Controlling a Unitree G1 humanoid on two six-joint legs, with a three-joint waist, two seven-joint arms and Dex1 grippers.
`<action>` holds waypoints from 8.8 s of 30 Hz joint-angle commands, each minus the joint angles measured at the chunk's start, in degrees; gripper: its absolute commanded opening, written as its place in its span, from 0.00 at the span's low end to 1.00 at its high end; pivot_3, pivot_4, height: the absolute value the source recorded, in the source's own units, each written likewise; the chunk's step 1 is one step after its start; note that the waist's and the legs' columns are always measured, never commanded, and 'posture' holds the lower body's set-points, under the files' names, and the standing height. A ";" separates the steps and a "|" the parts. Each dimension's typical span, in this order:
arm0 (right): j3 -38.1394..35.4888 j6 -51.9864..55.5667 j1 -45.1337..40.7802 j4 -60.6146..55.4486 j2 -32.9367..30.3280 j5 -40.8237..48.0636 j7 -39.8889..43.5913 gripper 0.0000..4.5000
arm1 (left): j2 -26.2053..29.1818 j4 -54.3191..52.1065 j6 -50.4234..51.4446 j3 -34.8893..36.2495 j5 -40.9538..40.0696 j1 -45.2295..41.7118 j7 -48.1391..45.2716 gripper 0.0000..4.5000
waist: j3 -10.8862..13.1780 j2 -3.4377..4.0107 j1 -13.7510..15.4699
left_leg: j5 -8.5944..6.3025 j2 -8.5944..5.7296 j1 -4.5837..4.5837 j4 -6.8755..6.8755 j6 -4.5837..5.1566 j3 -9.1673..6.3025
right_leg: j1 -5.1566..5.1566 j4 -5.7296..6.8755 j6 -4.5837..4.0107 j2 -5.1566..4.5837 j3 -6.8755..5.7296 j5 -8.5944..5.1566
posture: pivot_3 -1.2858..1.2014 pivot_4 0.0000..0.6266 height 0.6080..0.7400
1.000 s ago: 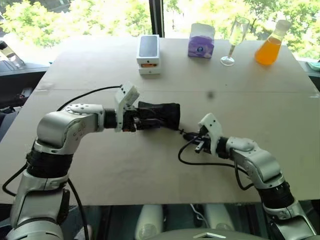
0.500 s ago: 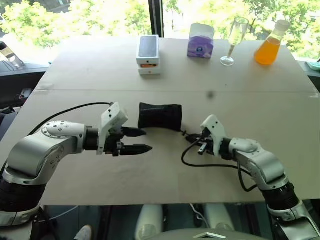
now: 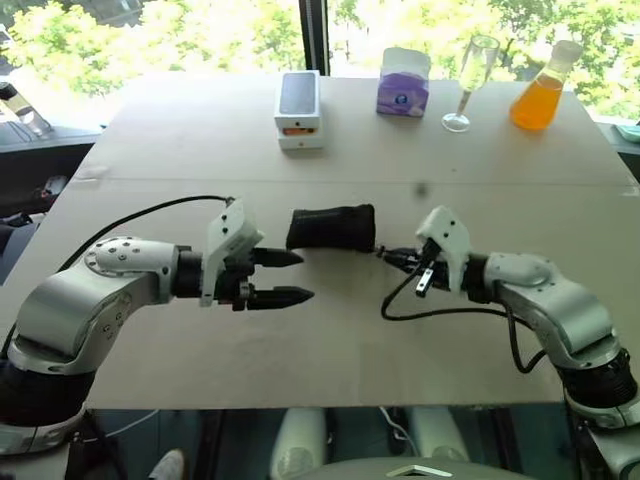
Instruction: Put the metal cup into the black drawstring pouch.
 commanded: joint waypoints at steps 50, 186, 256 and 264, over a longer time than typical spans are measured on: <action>3.86 -9.80 -16.71 5.49 -8.21 -5.62 16.06 0.00 | -27.95 42.57 -37.12 -17.40 25.21 -32.00 -15.94 0.25 | 0.00 -0.02 0.84 | -0.05 -0.07 -0.09 0.11 0.10 0.08 | -0.01 -0.02 0.01 0.02 -0.01 0.02 | 0.52 0.24 0.98; 3.81 -13.27 -4.43 21.03 18.27 -6.10 -8.93 0.63 | -22.66 46.90 -39.23 -13.65 31.83 -27.85 -16.18 0.00 | -0.10 0.11 -0.64 | -0.10 0.00 -0.07 0.17 0.19 0.25 | -0.10 0.15 0.02 0.04 0.17 0.02 | 0.52 0.24 0.98; -17.68 -21.66 22.06 -0.99 -5.28 2.36 -1.04 0.95 | -23.71 19.36 -12.31 9.32 13.63 -10.48 9.38 0.86 | -0.09 0.09 -0.49 | -0.11 0.03 -0.04 0.07 0.20 0.34 | -0.21 0.12 0.04 0.00 0.35 0.01 | 0.52 0.24 0.98; -24.14 -27.71 26.83 0.59 -3.93 6.26 2.97 1.00 | -23.11 0.82 -12.11 16.34 9.14 11.39 15.24 0.99 | -0.09 0.07 -0.05 | -0.12 0.04 0.10 0.10 0.20 0.26 | -0.01 0.12 0.03 -0.04 0.30 0.02 | 0.52 0.24 0.98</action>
